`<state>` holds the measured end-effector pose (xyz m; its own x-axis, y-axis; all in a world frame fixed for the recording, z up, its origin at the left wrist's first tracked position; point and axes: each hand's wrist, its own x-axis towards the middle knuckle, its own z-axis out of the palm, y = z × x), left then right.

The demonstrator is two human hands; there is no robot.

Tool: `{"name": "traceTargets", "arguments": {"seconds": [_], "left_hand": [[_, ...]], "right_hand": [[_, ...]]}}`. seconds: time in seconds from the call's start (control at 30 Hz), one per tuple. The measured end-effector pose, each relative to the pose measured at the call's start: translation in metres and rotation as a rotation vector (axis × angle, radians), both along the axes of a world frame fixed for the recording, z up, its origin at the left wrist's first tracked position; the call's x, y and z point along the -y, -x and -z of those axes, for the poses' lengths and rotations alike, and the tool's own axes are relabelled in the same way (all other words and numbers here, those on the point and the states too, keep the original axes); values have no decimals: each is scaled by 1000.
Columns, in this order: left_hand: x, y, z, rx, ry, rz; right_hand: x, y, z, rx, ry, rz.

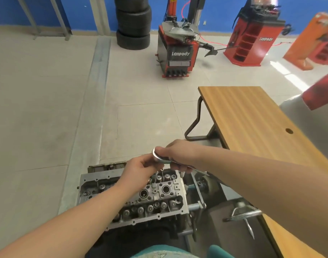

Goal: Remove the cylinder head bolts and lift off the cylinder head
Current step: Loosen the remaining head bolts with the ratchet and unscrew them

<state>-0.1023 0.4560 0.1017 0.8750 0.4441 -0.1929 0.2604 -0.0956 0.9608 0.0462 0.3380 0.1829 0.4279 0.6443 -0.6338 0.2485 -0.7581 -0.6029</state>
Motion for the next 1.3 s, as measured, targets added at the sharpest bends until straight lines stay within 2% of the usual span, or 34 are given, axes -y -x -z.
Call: {"name": "traceTargets", "arguments": {"seconds": [0.07,0.2,0.3,0.43,0.67,0.83,1.0,1.13,1.23,1.3], "left_hand": [[-1,0,-1,8,13,-4],[5,7,0,17,18,-56],[13,15,2,38,14,-92],[16,22,5,21,43,-143],[33,16,2,8,31,-198],[40,10,-6,-51,-22,-242],[47,11,-2,-14,24,-316],[53,10,3,17,47,-350],[58,6,4,17,63,-396],[60,4,4,13,66,-431]], "right_hand": [[-3,-1,-3,151,-42,-123],[-22,-8,-24,558,13,-585],[-43,-9,-38,642,60,-810],[-58,-4,-39,669,98,-903],[-35,-22,-23,474,99,-737],[-19,-31,-27,352,-25,-612],[-6,-63,-50,17,-263,-386],[28,-112,-25,105,-281,-185],[68,-143,34,114,-174,24],[95,-158,75,201,-54,118]]}}
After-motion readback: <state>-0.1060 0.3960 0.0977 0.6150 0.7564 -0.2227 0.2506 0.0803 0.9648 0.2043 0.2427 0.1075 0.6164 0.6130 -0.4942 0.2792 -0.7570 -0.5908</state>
